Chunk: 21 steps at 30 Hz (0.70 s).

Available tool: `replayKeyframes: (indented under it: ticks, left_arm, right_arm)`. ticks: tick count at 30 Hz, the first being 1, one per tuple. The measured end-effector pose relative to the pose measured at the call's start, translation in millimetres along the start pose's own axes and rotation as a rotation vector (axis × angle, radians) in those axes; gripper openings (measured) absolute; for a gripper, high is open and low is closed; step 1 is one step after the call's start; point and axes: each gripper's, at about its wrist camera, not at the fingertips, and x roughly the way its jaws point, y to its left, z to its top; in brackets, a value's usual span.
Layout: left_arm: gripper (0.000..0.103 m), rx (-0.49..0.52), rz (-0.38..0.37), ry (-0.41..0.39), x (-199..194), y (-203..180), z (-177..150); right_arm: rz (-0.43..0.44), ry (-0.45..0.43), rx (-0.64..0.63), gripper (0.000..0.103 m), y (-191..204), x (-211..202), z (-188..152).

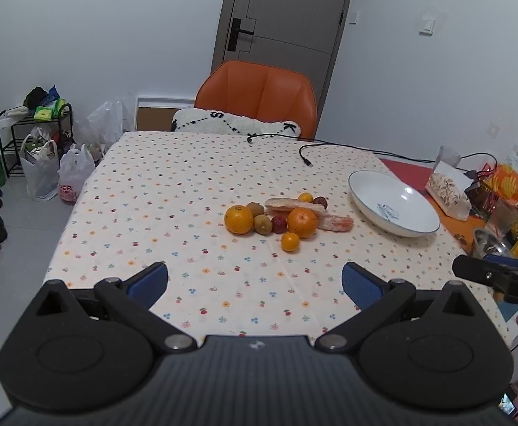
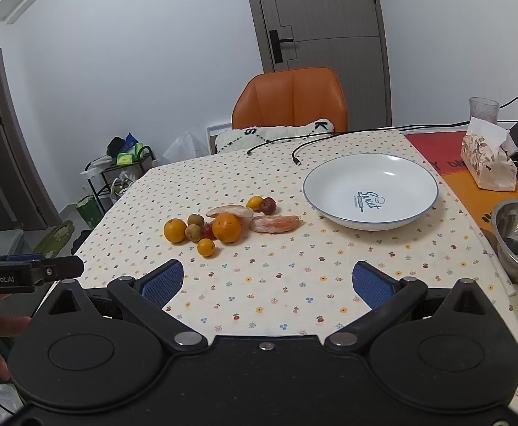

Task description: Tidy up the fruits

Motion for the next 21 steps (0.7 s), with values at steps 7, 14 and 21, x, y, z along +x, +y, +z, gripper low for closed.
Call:
replayKeyframes:
  ticks: [7,14,21]
  left_arm:
    - [0.103,-0.001,-0.009,-0.005,-2.3,-0.6,1.2]
    - [0.103,-0.008,-0.010,-0.006,-2.4,-0.3,1.4]
    - [0.103,-0.008,-0.005,-0.010,-0.3,1.3,1.4]
  right_arm:
    - [-0.006,-0.003,-0.001,0.103,-1.9,-2.2,2.1]
    - [-0.007,-0.005,-0.004,0.103,-1.8,-2.4,2.1]
    - [0.023,-0.004,-0.004,0.103,-3.2,-2.0,2.3]
